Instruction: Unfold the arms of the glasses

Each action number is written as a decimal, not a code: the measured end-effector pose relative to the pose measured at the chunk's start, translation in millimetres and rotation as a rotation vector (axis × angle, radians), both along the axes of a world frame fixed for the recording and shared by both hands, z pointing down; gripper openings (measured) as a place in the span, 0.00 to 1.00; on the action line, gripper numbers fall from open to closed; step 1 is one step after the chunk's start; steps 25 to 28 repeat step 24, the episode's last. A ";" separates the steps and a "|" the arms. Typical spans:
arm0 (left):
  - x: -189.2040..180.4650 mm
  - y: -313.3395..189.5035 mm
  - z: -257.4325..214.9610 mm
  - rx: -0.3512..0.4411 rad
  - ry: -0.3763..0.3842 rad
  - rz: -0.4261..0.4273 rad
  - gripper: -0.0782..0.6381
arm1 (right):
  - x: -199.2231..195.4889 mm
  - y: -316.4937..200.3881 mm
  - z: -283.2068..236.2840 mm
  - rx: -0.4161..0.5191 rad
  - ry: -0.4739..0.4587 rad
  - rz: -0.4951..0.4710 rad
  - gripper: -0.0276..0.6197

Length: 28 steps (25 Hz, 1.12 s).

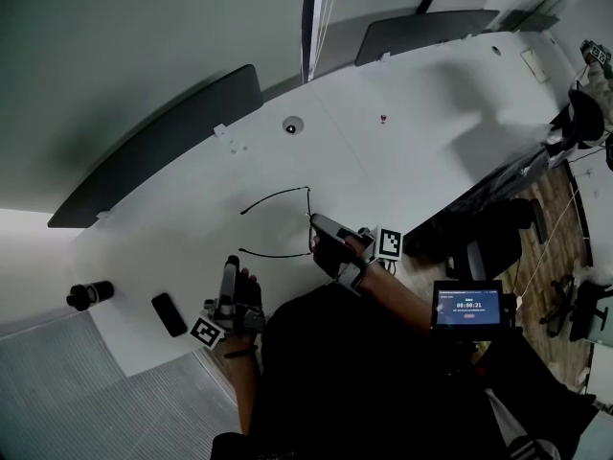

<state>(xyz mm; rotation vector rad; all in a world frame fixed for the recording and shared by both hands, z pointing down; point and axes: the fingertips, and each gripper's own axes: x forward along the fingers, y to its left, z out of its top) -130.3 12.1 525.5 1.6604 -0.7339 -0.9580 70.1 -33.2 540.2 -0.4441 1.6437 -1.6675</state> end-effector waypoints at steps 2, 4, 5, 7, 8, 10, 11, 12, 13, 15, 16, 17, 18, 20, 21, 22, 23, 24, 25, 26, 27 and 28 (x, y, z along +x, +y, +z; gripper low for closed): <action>-16.5 -0.5 5.1 -0.015 0.027 -0.062 0.33 | 0.3 0.2 -1.2 0.001 -0.008 0.004 0.05; -26.0 0.0 9.6 -0.030 0.025 -0.093 0.32 | 0.3 0.5 -1.3 -0.004 -0.015 0.006 0.05; -28.3 0.6 11.1 -0.036 0.020 -0.101 0.32 | 0.7 0.6 -1.2 -0.005 -0.016 0.006 0.05; -30.5 2.3 14.2 -0.046 0.016 -0.111 0.32 | 2.4 0.6 -1.2 -0.003 -0.014 0.010 0.05; -31.3 3.1 16.0 -0.052 0.018 -0.115 0.31 | 2.8 0.2 -1.5 0.001 -0.013 0.011 0.05; -33.3 5.5 19.8 -0.066 0.022 -0.124 0.31 | 0.3 -0.6 -2.4 0.008 -0.015 0.010 0.05; -33.3 6.7 22.4 -0.072 0.024 -0.128 0.31 | -1.3 -0.6 -3.2 0.012 -0.016 0.007 0.05; -32.1 7.8 25.2 -0.078 0.028 -0.131 0.31 | -2.1 -0.5 -4.6 0.019 -0.015 0.005 0.05; -30.2 8.3 28.0 -0.083 0.033 -0.132 0.31 | -2.1 -0.7 -6.4 0.028 -0.014 0.004 0.05; -26.4 8.5 33.3 -0.095 0.043 -0.129 0.30 | -0.9 -1.7 -9.8 0.040 -0.016 0.010 0.05; -25.1 8.6 35.4 -0.100 0.045 -0.126 0.30 | -0.3 -2.1 -10.5 0.042 -0.018 0.016 0.05; -23.9 8.8 36.9 -0.103 0.047 -0.123 0.30 | 0.5 -2.1 -10.4 0.042 -0.018 0.021 0.06; -22.5 8.5 37.7 -0.105 0.049 -0.121 0.30 | 1.5 -2.2 -9.9 0.040 -0.017 0.024 0.06; -20.6 6.9 37.7 -0.103 0.052 -0.121 0.30 | 3.1 -3.6 -9.6 0.042 -0.015 0.023 0.05; -20.5 6.1 37.3 -0.102 0.053 -0.124 0.30 | 2.9 -4.8 -10.2 0.045 -0.017 0.021 0.05; -20.9 5.5 36.7 -0.100 0.052 -0.128 0.29 | 2.2 -6.0 -11.1 0.049 -0.020 0.018 0.05; -21.4 5.0 36.1 -0.099 0.052 -0.131 0.29 | 1.3 -7.1 -12.0 0.052 -0.025 0.016 0.05; -22.0 4.6 35.6 -0.097 0.051 -0.135 0.29 | 0.3 -8.1 -13.0 0.055 -0.030 0.014 0.05; -22.0 4.6 35.6 -0.097 0.051 -0.135 0.29 | 0.3 -8.1 -13.0 0.055 -0.030 0.014 0.05; -22.0 4.6 35.6 -0.097 0.051 -0.135 0.29 | 0.3 -8.1 -13.0 0.055 -0.030 0.014 0.05; -22.0 4.6 35.6 -0.097 0.051 -0.135 0.29 | 0.3 -8.1 -13.0 0.055 -0.030 0.014 0.05; -22.0 4.6 35.6 -0.097 0.051 -0.135 0.29 | 0.3 -8.1 -13.0 0.055 -0.030 0.014 0.05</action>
